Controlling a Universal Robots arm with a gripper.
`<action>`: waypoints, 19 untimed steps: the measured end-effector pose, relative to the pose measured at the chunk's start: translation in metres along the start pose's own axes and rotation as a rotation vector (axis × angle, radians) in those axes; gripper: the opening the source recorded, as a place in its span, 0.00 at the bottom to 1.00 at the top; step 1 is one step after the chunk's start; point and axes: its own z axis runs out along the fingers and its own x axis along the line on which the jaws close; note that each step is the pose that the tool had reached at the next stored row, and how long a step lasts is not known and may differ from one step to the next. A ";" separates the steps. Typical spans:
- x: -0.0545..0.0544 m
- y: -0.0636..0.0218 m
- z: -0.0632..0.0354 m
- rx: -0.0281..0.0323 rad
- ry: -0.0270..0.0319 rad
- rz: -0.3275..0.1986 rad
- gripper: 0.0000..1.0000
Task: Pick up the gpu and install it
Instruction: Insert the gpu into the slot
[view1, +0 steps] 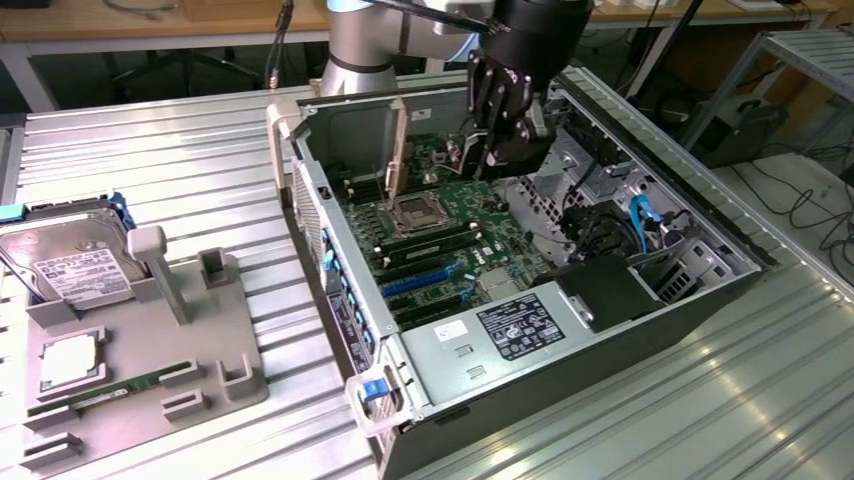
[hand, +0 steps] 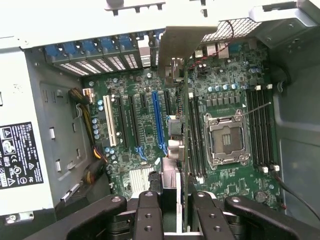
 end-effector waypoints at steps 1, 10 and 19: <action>0.000 0.0002 0.0008 0.0000 0.0001 0.000 0.28; 0.000 0.0011 0.0056 -0.0010 0.0006 -0.056 0.28; 0.000 0.0012 0.0091 -0.0028 0.0020 -0.153 0.28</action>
